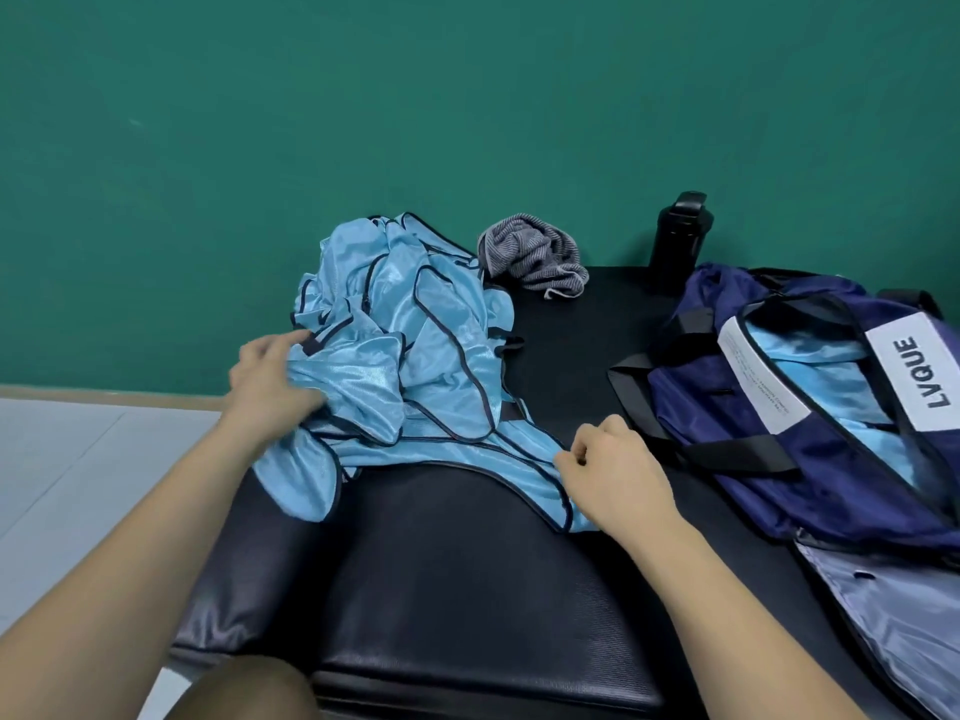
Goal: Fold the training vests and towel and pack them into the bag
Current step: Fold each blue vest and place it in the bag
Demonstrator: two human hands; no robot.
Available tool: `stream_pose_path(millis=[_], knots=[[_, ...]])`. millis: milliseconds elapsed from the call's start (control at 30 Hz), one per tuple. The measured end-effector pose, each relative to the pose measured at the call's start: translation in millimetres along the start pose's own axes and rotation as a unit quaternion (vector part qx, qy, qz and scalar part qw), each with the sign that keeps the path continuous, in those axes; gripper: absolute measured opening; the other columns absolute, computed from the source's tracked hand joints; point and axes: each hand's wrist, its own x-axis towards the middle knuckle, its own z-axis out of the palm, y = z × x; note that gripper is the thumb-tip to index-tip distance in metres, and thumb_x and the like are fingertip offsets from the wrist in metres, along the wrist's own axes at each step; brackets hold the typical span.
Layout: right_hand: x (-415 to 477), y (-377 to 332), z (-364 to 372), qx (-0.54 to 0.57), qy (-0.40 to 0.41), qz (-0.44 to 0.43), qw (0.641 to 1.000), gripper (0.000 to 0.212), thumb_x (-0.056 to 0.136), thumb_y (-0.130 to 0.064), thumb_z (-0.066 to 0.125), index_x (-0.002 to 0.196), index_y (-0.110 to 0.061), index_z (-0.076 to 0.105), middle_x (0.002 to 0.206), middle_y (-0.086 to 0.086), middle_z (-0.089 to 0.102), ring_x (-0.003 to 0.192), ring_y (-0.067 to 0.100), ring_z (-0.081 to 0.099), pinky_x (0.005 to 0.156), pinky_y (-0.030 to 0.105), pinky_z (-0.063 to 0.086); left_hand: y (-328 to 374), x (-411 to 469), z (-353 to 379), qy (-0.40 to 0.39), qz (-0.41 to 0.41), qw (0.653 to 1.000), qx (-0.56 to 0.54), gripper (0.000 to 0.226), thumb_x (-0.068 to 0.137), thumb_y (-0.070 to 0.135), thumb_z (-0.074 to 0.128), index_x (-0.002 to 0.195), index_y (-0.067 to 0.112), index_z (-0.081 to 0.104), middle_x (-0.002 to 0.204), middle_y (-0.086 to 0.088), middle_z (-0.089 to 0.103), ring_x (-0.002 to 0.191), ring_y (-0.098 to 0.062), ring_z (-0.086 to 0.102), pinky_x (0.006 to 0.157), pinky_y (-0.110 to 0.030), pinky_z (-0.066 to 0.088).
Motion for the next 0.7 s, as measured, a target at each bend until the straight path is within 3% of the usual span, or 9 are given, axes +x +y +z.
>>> stream_pose_path(millis=[67,133,233,367,433,500,600,700], knots=[[-2,-2,6,-0.008,-0.019,-0.021,1.0,0.023,0.095,-0.046,0.059,0.102,-0.026,0.052,0.103,-0.007,0.045,0.097,0.02,0.049,0.078,0.038,0.048,29,-6,10,-0.023,0.11,0.992,0.058,0.084,0.074,0.034,0.079,0.151,0.047,0.047,0.162,0.002,0.031,0.149,-0.029,0.032,0.122,-0.054,0.033],[-4,-3,11,-0.025,-0.029,-0.043,0.998,0.034,0.094,-0.048,0.064,0.117,-0.029,0.048,0.108,-0.007,0.047,0.1,0.02,0.048,0.079,0.036,0.046,52,-13,30,-0.049,0.168,0.982,0.074,0.082,0.068,0.059,0.075,0.146,0.051,0.05,0.161,0.005,0.034,0.149,-0.028,0.034,0.12,-0.056,0.035],[-5,-3,15,-0.037,-0.029,-0.065,0.997,0.048,0.094,-0.041,0.067,0.135,-0.029,0.047,0.115,-0.005,0.05,0.106,0.02,0.048,0.084,0.034,0.047,71,-17,70,-0.085,0.193,0.966,0.147,0.091,0.067,0.086,0.072,0.148,0.052,0.049,0.162,0.007,0.034,0.15,-0.026,0.033,0.12,-0.057,0.033],[-4,-5,18,-0.037,-0.029,-0.072,0.996,0.043,0.097,-0.038,0.065,0.137,-0.03,0.053,0.112,-0.006,0.049,0.107,0.02,0.05,0.082,0.033,0.047,82,-19,116,-0.079,0.18,0.956,0.217,0.094,0.07,0.095,0.06,0.15,0.048,0.046,0.156,0.004,0.04,0.145,-0.028,0.037,0.114,-0.057,0.034],[-5,-7,19,-0.039,-0.035,-0.078,0.996,0.039,0.1,-0.036,0.063,0.138,-0.031,0.054,0.11,-0.007,0.05,0.105,0.019,0.052,0.079,0.033,0.048,83,-18,130,-0.05,0.187,0.952,0.239,0.076,0.081,0.085,0.061,0.144,0.044,0.053,0.144,0.003,0.048,0.135,-0.028,0.044,0.106,-0.054,0.038],[-5,-8,20,-0.038,-0.039,-0.08,0.995,0.035,0.102,-0.029,0.06,0.136,-0.031,0.055,0.107,-0.007,0.051,0.098,0.019,0.055,0.074,0.033,0.047,85,-14,134,-0.022,0.195,0.951,0.238,0.045,0.095,0.06,0.062,0.132,0.034,0.062,0.129,-0.001,0.056,0.125,-0.029,0.05,0.099,-0.051,0.039],[-2,-7,17,-0.044,-0.035,-0.072,0.996,0.03,0.101,-0.018,0.055,0.128,-0.031,0.06,0.102,-0.005,0.054,0.085,0.023,0.059,0.069,0.036,0.047,81,0,122,0.018,0.2,0.958,0.202,0.009,0.099,0.027,0.063,0.101,0.018,0.061,0.094,-0.004,0.058,0.101,-0.036,0.062,0.078,-0.043,0.041],[4,-2,9,-0.038,-0.016,-0.052,0.998,0.026,0.098,-0.015,0.055,0.117,-0.03,0.064,0.098,-0.005,0.054,0.082,0.025,0.06,0.067,0.036,0.049,69,15,94,0.046,0.182,0.962,0.198,0.017,0.089,0.001,0.057,0.089,0.012,0.045,0.084,-0.009,0.053,0.079,-0.038,0.06,0.063,-0.042,0.041]])
